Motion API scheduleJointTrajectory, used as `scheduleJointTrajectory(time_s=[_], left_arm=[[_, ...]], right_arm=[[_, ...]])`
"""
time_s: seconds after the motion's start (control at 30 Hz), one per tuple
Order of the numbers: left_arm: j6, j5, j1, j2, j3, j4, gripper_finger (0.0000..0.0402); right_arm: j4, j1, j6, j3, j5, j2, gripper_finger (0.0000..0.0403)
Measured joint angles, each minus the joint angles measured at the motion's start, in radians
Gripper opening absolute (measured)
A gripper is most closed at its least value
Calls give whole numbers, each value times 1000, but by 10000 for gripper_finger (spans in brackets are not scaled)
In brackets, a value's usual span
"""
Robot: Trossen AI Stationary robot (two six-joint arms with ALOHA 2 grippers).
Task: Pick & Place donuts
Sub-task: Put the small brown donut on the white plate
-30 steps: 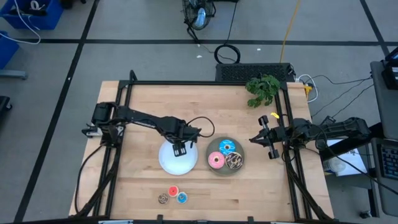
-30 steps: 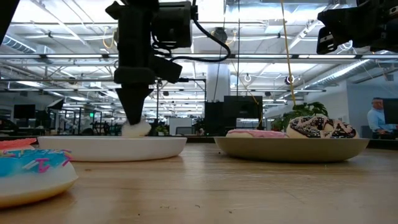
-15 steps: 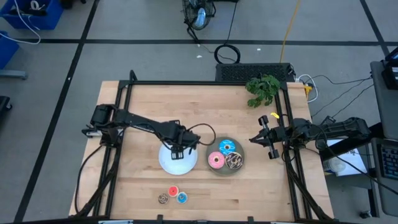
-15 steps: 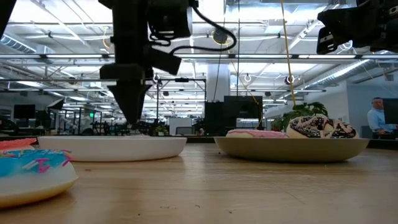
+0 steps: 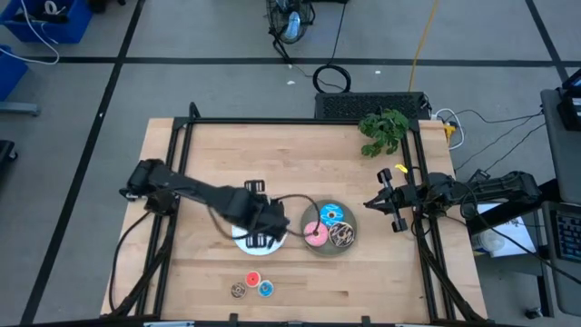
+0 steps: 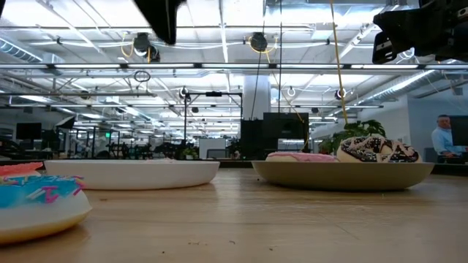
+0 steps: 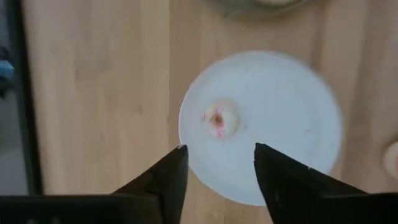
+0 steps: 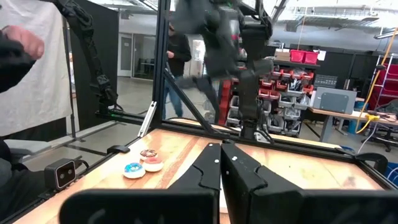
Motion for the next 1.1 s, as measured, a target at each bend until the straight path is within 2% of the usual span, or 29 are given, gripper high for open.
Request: scheduleJointTrajectory(time_s=[0.1,0.23,0.37,0.53,0.8,0.93,1.1], left_arm=[[-2,-47,-72,-11,54,-26,147],[-26,-73,-148,-85,29,-24,106],[-126,-105,-215,-190,-91,24,64],[-313,-108,-269,-323,-318,91,9],[-334,-98,-313,-434,-697,463,15],[-344,-74,-318,-438,-826,634,4],[-391,-19,-304,-438,-924,735,29]], right_arm=[[-4,0,0,0,-1,0,0],[-13,0,0,0,-2,0,0],[-13,0,0,0,-2,0,0],[-13,0,0,0,-2,0,0],[-11,0,0,0,0,0,0],[-11,0,0,0,1,0,0],[-11,0,0,0,29,0,0]])
